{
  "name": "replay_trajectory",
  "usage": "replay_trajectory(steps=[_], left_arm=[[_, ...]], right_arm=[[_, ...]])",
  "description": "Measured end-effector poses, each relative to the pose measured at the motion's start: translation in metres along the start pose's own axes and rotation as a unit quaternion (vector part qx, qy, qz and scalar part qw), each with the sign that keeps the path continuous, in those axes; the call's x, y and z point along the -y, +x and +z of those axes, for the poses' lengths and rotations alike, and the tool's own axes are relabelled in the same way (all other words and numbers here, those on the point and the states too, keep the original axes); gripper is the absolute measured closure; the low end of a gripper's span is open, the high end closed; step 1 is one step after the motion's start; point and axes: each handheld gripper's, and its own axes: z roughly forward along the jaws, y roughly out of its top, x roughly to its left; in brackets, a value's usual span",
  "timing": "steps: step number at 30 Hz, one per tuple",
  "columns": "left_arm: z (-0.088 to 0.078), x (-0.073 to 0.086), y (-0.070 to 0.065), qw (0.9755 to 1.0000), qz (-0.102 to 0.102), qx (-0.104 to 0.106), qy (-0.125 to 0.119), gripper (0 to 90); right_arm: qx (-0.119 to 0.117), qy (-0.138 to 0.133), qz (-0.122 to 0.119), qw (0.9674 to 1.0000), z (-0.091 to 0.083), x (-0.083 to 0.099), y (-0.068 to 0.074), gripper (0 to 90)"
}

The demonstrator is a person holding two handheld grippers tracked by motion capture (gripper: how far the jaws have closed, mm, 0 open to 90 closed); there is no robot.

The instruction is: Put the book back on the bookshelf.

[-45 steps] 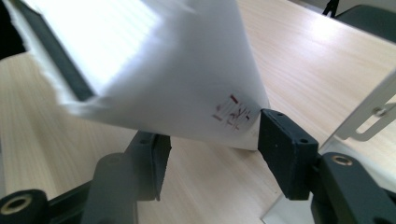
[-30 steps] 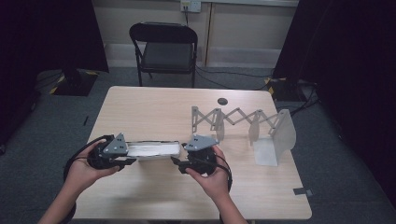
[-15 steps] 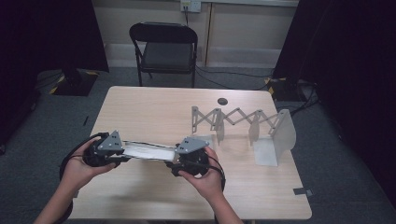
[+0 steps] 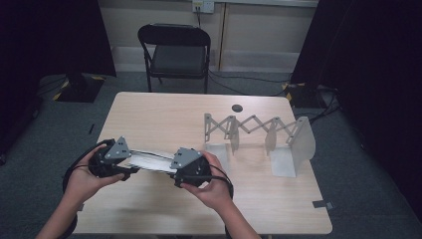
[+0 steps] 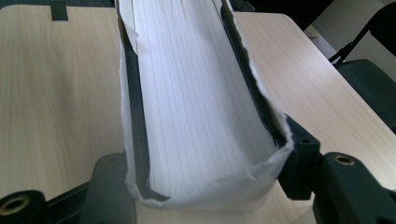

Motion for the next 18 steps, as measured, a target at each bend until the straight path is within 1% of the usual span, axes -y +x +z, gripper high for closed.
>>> replay_trajectory(steps=[2,3,4,6,7,8,12,13,14,15,18], left_arm=[[-0.002,0.004,0.003,0.9999,-0.003,-0.014,-0.009,34.8],[-0.003,0.007,0.004,0.9997,-0.01,-0.017,-0.013,30.0],[-0.004,0.01,0.005,0.9995,-0.019,-0.019,-0.018,26.8],[-0.006,0.016,0.005,0.9993,-0.024,-0.02,-0.02,22.6],[-0.006,0.018,0.005,0.9992,-0.027,-0.02,-0.02,22.2],[-0.005,0.021,0.005,0.9994,-0.025,-0.016,-0.017,22.1],[0.001,0.029,0.001,0.999,-0.038,-0.007,-0.022,20.6],[0.004,0.031,0.0,0.9989,-0.041,-0.005,-0.023,20.3],[0.006,0.033,0.0,0.9992,-0.035,-0.001,-0.018,19.7],[0.008,0.034,-0.002,0.9989,-0.041,0.001,-0.02,18.9],[0.015,0.038,-0.005,0.9987,-0.045,0.01,-0.02,18.3]], right_arm=[[-0.004,0.003,0.008,1.0,-0.002,-0.001,-0.001,43.8],[-0.007,0.004,0.01,0.9999,-0.003,-0.002,-0.003,44.0],[-0.011,0.005,0.016,0.9998,-0.004,-0.002,-0.005,44.3],[-0.019,0.005,0.029,0.9994,-0.007,-0.004,-0.009,45.6],[-0.024,0.005,0.036,0.999,-0.008,-0.006,-0.011,46.5],[-0.026,0.006,0.039,0.9989,-0.009,-0.006,-0.012,47.0],[-0.034,0.008,0.055,0.9979,-0.012,-0.008,-0.016,47.6],[-0.037,0.009,0.06,0.9975,-0.013,-0.008,-0.017,47.7],[-0.039,0.009,0.067,0.997,-0.013,-0.008,-0.018,47.8],[-0.042,0.008,0.076,0.9962,-0.014,-0.008,-0.02,48.3],[-0.05,0.007,0.09,0.9947,-0.017,-0.008,-0.024,50.0]])
